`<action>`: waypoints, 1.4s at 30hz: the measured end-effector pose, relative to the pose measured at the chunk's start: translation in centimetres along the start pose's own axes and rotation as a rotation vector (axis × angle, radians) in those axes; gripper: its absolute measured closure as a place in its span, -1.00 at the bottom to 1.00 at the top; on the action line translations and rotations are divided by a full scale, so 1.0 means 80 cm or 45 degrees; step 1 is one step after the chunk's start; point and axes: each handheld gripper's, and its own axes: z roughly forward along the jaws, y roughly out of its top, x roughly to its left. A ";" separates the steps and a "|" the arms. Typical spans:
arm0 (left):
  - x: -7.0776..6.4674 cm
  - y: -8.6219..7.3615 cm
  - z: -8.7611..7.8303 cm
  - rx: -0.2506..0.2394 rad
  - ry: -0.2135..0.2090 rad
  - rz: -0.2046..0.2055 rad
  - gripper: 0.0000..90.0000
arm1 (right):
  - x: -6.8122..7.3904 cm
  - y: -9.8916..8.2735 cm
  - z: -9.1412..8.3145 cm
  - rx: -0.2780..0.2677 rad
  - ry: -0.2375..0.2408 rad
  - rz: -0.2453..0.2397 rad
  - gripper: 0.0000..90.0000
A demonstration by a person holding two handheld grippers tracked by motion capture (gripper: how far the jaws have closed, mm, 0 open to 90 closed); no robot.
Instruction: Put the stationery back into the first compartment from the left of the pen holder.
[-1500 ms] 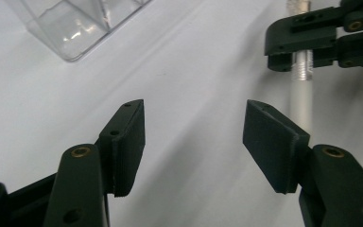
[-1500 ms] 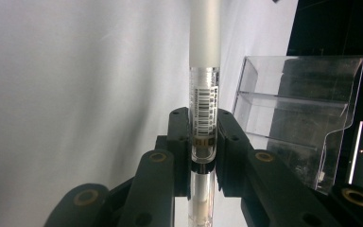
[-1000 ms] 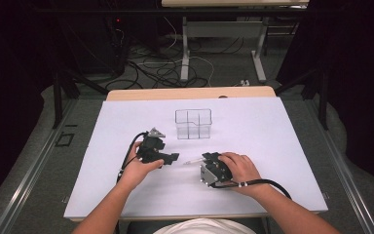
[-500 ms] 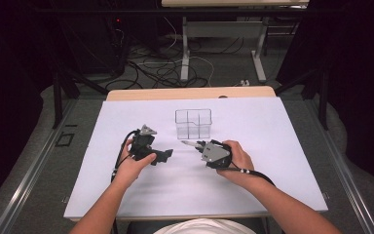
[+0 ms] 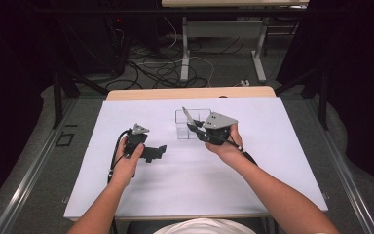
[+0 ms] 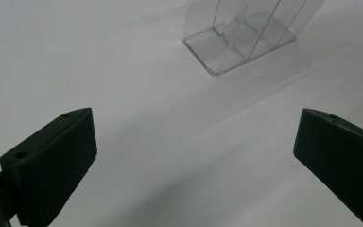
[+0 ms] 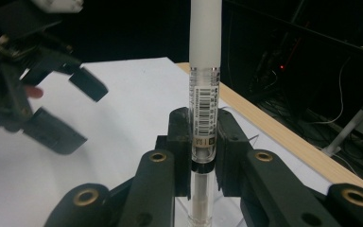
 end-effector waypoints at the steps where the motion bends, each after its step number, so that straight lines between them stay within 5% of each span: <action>1: 0.001 0.000 0.000 0.000 -0.001 0.002 -0.99 | -0.003 0.003 0.002 -0.011 -0.002 0.019 0.77; 16: 0.002 -0.004 0.003 0.003 -0.003 0.031 -0.99 | -0.024 0.034 0.034 -0.024 -0.011 0.176 0.77; 27: 0.005 -0.005 0.002 0.003 0.003 0.026 -0.99 | -0.025 0.043 0.067 -0.062 -0.043 0.241 0.77; 42: 0.009 -0.006 0.000 -0.005 0.008 0.018 -0.99 | -0.023 0.039 0.104 -0.003 -0.088 0.322 0.77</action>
